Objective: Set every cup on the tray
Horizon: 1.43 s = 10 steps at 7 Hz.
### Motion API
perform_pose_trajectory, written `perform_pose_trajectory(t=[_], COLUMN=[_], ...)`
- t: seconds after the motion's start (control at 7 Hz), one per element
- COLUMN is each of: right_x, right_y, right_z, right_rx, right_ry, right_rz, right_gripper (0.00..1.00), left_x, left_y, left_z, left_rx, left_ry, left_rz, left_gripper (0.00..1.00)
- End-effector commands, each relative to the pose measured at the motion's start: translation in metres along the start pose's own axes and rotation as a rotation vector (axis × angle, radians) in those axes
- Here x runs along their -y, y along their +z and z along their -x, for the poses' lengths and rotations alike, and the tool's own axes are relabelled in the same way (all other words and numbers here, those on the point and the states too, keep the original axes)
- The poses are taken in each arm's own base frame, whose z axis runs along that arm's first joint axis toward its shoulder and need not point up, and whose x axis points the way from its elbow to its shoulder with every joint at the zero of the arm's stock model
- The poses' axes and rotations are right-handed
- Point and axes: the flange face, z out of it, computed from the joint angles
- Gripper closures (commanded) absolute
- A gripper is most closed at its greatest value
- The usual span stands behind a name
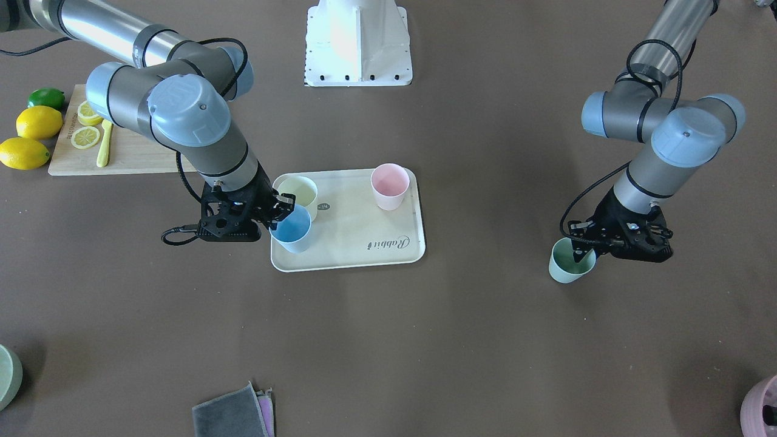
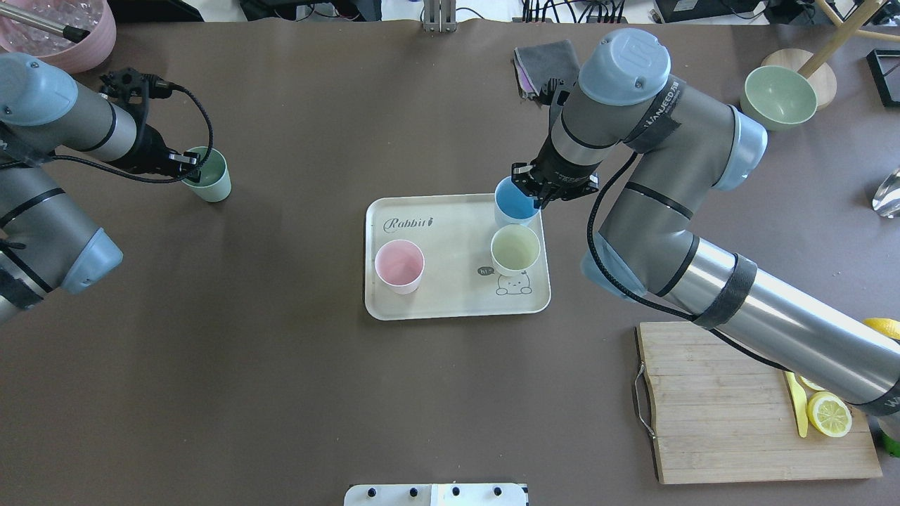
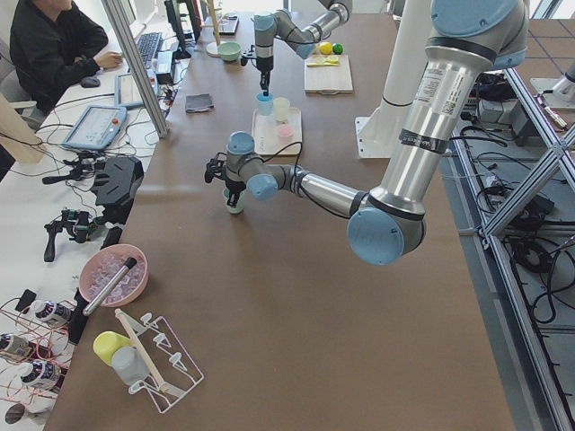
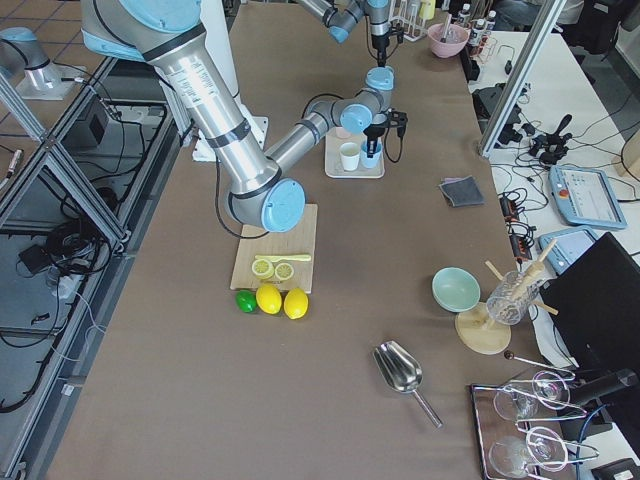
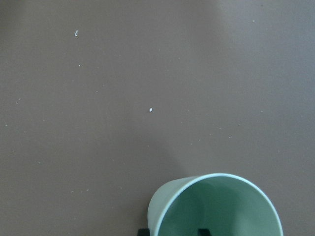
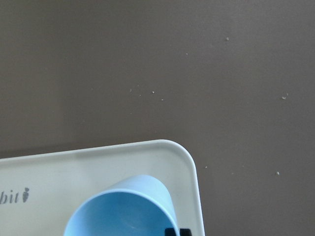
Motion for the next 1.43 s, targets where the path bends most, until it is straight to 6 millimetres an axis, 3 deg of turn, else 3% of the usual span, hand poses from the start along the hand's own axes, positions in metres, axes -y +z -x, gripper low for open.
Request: perform_pose_trajectory(t=[0.0,0.14,0.29,0.43,0.57,0.71,1.0,1.14,1.29], right_x=[0.002,0.005,0.007,0.007,0.010,0.012,0.026,0.040,0.051], right_y=[0.006,0.010,0.010,0.010,0.007,0.005,-0.018,-0.038,-0.048], right_z=[0.001,0.002,0.006,0.007,0.016,0.025,0.020,0.010,-0.002], right_rx=[-0.010,-0.017,-0.009,0.000,0.006,0.014,0.039,0.072,0.080], right_ry=[0.004,0.007,0.003,-0.001,0.028,0.087,0.104,0.121,0.133], right_rz=[-0.001,0.001,-0.001,-0.006,-0.010,-0.009,-0.015,0.015,0.017], right_gripper=[1.00,1.00,1.00,0.84,0.64,0.01,0.00,0.00,0.00], left_x=[0.023,0.041,0.045,0.055,0.060,0.046,0.021,0.009,-0.009], left_y=[-0.019,-0.038,-0.063,-0.086,-0.100,-0.090,-0.072,-0.067,-0.057], left_z=[-0.029,-0.040,-0.055,-0.084,-0.115,-0.159,-0.215,-0.234,-0.266], left_rx=[-0.033,-0.042,-0.042,-0.039,-0.066,-0.095,-0.098,-0.111,-0.110], left_ry=[-0.001,-0.028,-0.040,-0.072,-0.160,-0.187,-0.215,-0.231,-0.238], left_rz=[-0.025,0.001,0.010,0.014,0.004,0.028,0.023,0.041,0.030], left_gripper=[1.00,1.00,1.00,1.00,1.00,1.00,1.00,1.00,1.00])
